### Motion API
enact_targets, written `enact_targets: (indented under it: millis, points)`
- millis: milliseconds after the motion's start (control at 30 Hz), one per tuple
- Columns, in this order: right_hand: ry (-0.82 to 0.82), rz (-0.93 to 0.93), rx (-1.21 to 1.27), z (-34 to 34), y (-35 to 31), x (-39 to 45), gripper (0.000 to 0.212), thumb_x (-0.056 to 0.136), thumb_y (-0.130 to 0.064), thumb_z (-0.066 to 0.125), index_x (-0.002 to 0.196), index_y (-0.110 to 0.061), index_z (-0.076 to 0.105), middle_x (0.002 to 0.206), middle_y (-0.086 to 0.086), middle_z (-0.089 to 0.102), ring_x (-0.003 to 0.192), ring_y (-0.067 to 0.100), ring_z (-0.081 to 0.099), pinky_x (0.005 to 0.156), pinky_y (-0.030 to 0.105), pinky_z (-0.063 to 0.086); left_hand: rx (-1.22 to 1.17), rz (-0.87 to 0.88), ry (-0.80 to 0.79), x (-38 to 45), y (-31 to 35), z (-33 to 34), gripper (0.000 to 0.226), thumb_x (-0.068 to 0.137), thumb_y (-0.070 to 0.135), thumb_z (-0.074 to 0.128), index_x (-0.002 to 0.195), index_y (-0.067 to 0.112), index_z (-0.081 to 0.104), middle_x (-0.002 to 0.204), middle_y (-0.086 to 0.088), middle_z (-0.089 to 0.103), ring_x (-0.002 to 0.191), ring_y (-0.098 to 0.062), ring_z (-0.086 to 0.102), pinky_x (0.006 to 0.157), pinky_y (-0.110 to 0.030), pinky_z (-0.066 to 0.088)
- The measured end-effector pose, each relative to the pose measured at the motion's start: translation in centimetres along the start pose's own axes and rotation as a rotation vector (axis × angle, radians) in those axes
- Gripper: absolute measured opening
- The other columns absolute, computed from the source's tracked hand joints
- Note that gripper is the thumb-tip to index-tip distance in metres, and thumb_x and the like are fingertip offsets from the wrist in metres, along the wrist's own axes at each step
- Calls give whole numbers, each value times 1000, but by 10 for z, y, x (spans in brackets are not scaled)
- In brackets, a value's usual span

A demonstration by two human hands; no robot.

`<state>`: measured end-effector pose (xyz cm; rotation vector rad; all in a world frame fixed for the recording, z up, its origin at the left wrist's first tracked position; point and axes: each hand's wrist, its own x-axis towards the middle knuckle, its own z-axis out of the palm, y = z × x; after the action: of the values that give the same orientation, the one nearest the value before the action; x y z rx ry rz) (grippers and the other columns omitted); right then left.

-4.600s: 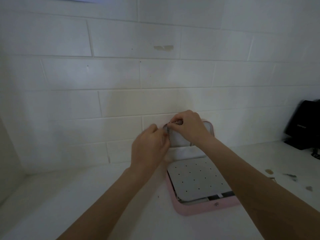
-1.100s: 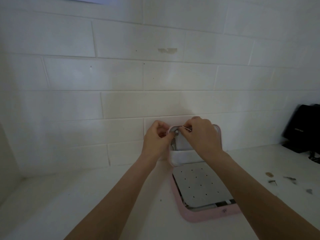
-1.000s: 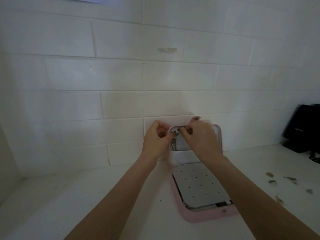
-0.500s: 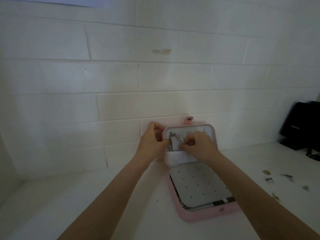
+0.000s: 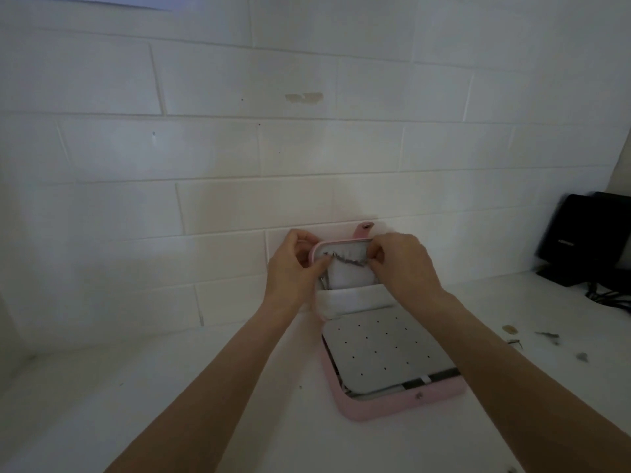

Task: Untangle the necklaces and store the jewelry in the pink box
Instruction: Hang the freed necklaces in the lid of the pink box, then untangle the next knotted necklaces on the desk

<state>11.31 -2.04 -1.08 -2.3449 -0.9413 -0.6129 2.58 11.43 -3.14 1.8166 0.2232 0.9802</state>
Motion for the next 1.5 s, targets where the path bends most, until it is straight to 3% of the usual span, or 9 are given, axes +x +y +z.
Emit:
enact_targets:
  millis: [300, 433, 667, 833, 1000, 1100, 1300, 1433, 1500]
  points:
    - [-91, -49, 169, 20, -8, -20, 19, 86, -13, 63, 104, -8, 66, 97, 8, 70, 92, 21, 63, 84, 35, 51, 1, 82, 36, 6, -8, 1, 27, 78, 2, 70, 93, 18, 54, 89, 6, 62, 83, -5, 60, 73, -12, 49]
    - [-27, -21, 194, 18, 1, -23, 16, 88, -11, 59, 100, -8, 69, 98, 5, 70, 91, 18, 62, 80, 27, 50, 12, 73, 34, 6, -8, 2, 26, 80, 5, 69, 97, 16, 53, 91, 5, 62, 84, -8, 60, 76, -13, 49]
    - [-111, -13, 180, 29, -6, -25, 18, 89, -13, 55, 96, -7, 70, 98, 8, 68, 92, 20, 60, 82, 30, 49, 303, -35, 0, -17, -10, -9, 23, 90, 17, 58, 110, 13, 48, 97, 2, 61, 93, -18, 61, 86, -34, 49]
    - [-149, -11, 196, 28, -15, -25, 19, 89, -16, 58, 102, -10, 69, 101, 5, 69, 92, 17, 62, 81, 24, 49, 518, -119, 3, -20, -17, -3, 19, 90, 21, 56, 103, 8, 58, 98, -6, 66, 92, -24, 60, 76, -29, 41]
    - [-225, -7, 254, 24, -13, -21, 21, 88, -14, 59, 105, -10, 69, 106, 4, 69, 93, 11, 59, 79, 16, 41, 479, -149, 41, -19, -14, 1, 20, 90, 18, 57, 105, 6, 60, 101, -9, 66, 95, -26, 60, 83, -33, 45]
    - [-237, -37, 219, 25, -12, -22, 22, 88, -14, 58, 107, -10, 69, 107, 4, 67, 94, 12, 55, 78, 14, 35, 477, -105, 31, -18, -13, 2, 19, 89, 18, 58, 103, 6, 62, 99, -8, 66, 93, -24, 60, 81, -32, 45]
    - [-177, 7, 123, 29, -7, -24, 21, 88, -15, 56, 105, -10, 68, 107, 7, 60, 99, 21, 53, 85, 31, 43, 552, 6, 8, -16, -10, 16, 20, 89, 11, 54, 109, 8, 58, 106, -8, 56, 94, -23, 57, 76, -26, 40]
    - [-136, -18, 132, 27, -7, -29, 25, 90, -12, 53, 112, -10, 65, 110, 8, 60, 103, 22, 54, 89, 34, 44, 701, 229, 58, -26, -14, 14, 29, 72, -9, 57, 100, -1, 58, 95, -17, 56, 79, -34, 56, 65, -32, 40]
    - [-192, -43, 116, 24, -9, -31, 28, 90, -10, 52, 116, -10, 62, 115, 9, 54, 104, 24, 53, 89, 36, 45, 826, 306, 76, -30, -16, 9, 30, 70, 0, 46, 96, 2, 61, 91, -16, 58, 74, -34, 56, 60, -34, 44]
